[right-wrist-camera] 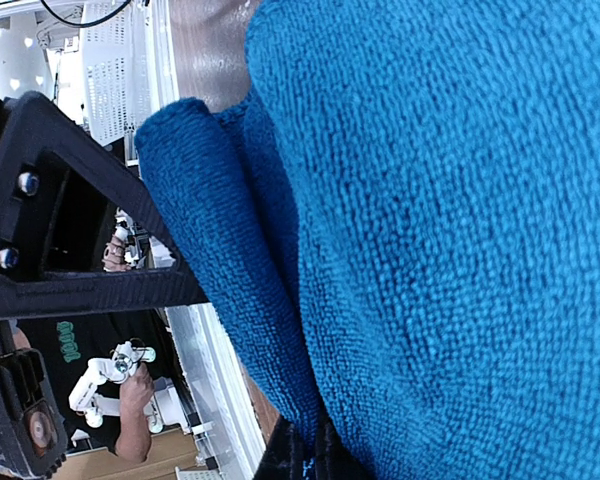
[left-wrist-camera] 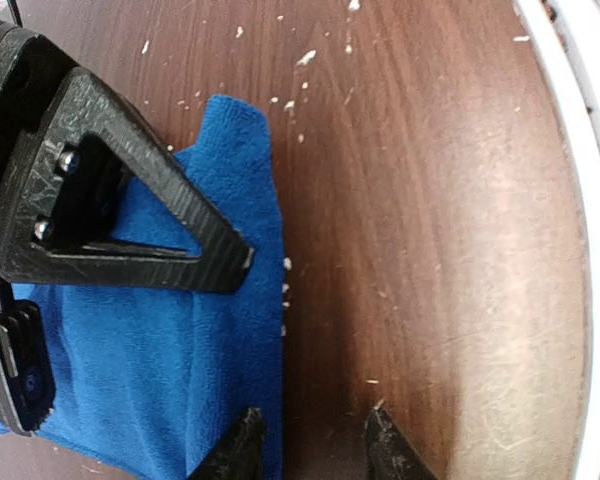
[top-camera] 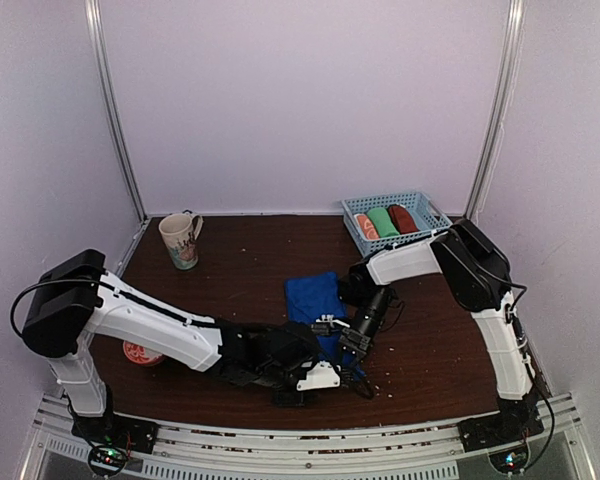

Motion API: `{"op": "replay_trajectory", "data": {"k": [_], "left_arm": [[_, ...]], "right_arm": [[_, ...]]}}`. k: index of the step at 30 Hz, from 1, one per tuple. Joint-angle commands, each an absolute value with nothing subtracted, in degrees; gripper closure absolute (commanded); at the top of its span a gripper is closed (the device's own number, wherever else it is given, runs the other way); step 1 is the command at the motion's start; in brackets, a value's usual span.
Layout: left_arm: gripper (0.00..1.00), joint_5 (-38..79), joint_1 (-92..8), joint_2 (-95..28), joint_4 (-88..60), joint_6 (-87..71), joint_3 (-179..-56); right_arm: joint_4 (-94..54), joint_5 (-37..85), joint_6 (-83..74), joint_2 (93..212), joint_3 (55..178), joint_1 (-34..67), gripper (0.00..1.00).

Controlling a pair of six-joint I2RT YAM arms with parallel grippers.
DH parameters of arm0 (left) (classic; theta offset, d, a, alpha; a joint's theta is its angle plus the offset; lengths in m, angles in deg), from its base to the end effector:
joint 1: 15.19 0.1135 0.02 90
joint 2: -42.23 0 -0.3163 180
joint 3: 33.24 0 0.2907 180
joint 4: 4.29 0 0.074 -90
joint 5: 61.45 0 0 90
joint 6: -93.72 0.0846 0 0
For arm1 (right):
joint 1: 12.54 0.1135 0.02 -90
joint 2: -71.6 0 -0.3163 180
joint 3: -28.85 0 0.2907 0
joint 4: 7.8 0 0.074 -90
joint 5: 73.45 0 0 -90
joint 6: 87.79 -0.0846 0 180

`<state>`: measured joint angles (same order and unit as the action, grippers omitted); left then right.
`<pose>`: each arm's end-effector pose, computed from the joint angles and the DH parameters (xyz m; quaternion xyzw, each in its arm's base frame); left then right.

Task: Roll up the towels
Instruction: Roll the towel at the center of the board.

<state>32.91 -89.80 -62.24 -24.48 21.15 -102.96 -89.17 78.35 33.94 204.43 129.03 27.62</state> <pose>0.1200 -0.4118 0.1244 0.6777 0.6699 -0.1122 0.2816 0.2831 0.3365 0.0845 0.4062 -0.7422 -0.4878 0.2150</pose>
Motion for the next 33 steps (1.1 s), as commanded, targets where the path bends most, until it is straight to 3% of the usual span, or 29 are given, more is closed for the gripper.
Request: {"op": "replay_trajectory", "data": {"k": [1,21,33], "left_arm": [[0.63,37.6,-89.7,-63.6,-23.8,25.1,-105.1],[0.62,34.5,-89.8,-61.0,-20.3,28.0,-104.6],[0.62,36.8,-89.8,-67.6,-22.8,28.7,-106.7]], "right_arm": [[-89.4,72.8,35.2,206.8,128.7,28.2,1.0],[-91.3,74.5,37.0,208.3,129.2,28.8,1.0],[-92.2,75.0,37.8,208.8,129.5,28.8,1.0]]}}
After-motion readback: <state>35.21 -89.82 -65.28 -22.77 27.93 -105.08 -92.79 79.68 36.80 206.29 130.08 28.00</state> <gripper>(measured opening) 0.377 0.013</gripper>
